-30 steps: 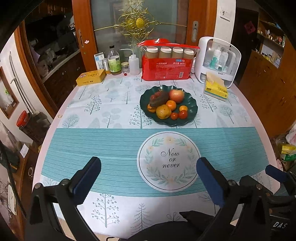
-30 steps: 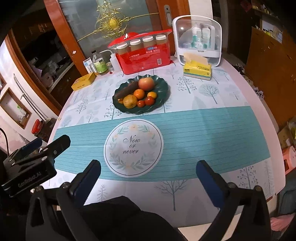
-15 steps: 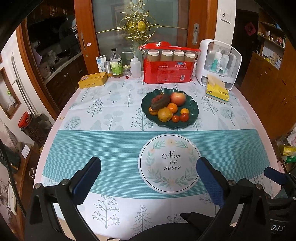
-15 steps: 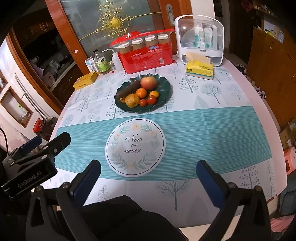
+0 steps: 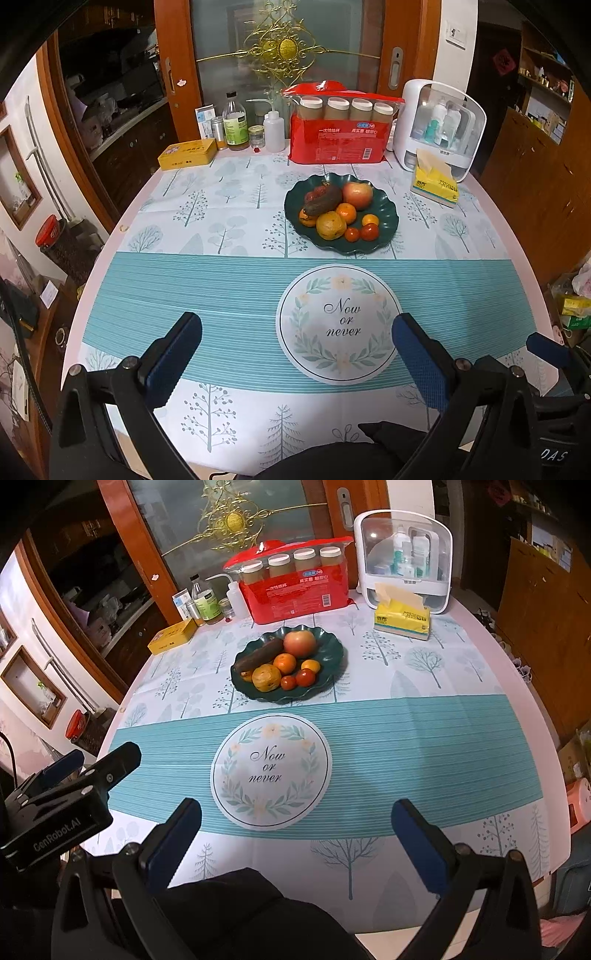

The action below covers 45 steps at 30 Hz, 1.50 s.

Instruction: Organize fruits

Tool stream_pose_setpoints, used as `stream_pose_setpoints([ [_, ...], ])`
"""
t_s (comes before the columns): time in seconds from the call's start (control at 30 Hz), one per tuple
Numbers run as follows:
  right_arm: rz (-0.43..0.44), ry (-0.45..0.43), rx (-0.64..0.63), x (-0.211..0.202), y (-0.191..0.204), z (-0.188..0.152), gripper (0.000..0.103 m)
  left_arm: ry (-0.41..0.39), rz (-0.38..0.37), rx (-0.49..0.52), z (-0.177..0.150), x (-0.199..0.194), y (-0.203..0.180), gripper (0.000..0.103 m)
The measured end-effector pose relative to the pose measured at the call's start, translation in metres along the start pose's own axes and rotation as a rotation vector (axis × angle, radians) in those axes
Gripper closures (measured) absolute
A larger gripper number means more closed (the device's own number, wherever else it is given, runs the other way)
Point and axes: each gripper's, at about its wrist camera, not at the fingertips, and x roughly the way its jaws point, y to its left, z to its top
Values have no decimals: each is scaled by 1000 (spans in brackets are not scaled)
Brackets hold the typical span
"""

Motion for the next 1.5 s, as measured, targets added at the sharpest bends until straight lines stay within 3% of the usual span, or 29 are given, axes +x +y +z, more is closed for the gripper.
stream_pose_setpoints([
  [1.5, 1, 18, 0, 7, 0, -4, 0, 30, 3, 4, -7, 4, -4, 1],
])
